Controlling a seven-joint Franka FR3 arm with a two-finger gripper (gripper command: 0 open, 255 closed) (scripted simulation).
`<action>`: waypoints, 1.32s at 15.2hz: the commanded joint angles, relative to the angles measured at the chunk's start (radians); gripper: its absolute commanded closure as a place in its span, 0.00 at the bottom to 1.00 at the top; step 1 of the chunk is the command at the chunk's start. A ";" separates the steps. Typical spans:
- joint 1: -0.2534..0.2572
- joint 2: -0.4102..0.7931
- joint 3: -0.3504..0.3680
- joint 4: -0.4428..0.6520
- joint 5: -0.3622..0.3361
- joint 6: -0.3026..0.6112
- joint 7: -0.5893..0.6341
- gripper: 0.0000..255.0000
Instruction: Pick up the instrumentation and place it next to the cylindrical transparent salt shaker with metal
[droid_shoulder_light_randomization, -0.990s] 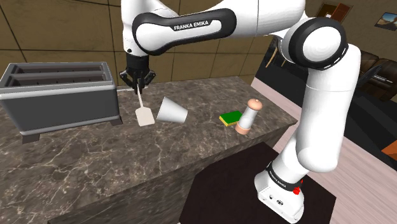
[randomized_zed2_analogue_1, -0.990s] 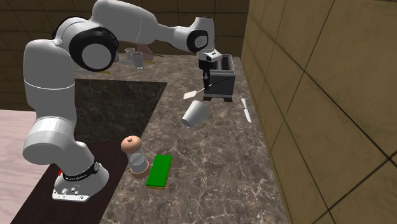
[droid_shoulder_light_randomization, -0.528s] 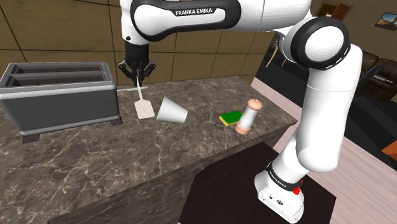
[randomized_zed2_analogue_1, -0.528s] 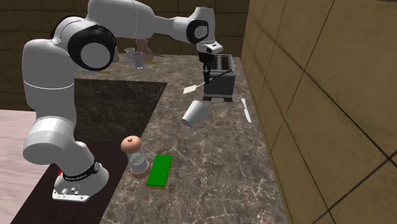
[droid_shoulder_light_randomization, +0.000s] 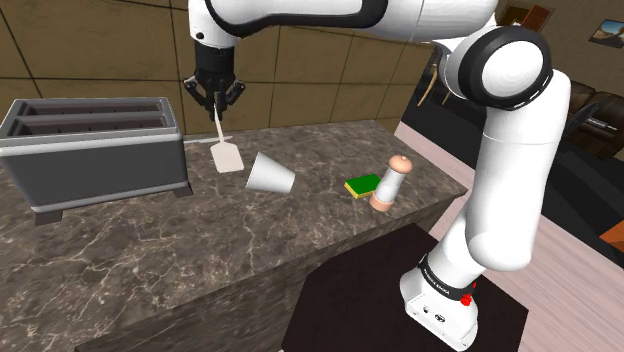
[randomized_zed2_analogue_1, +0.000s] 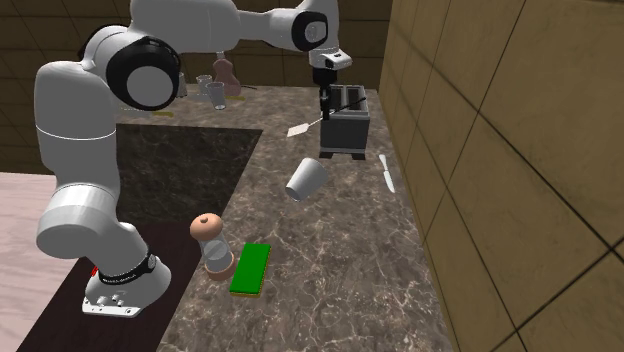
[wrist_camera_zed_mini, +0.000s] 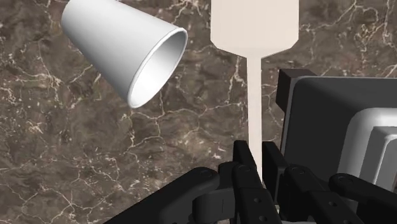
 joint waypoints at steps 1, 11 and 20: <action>0.001 0.001 0.000 0.028 0.001 -0.027 -0.004 1.00; -0.031 -0.062 -0.002 0.043 0.025 -0.099 -0.046 1.00; -0.181 -0.354 -0.065 -0.332 0.136 0.010 -0.245 1.00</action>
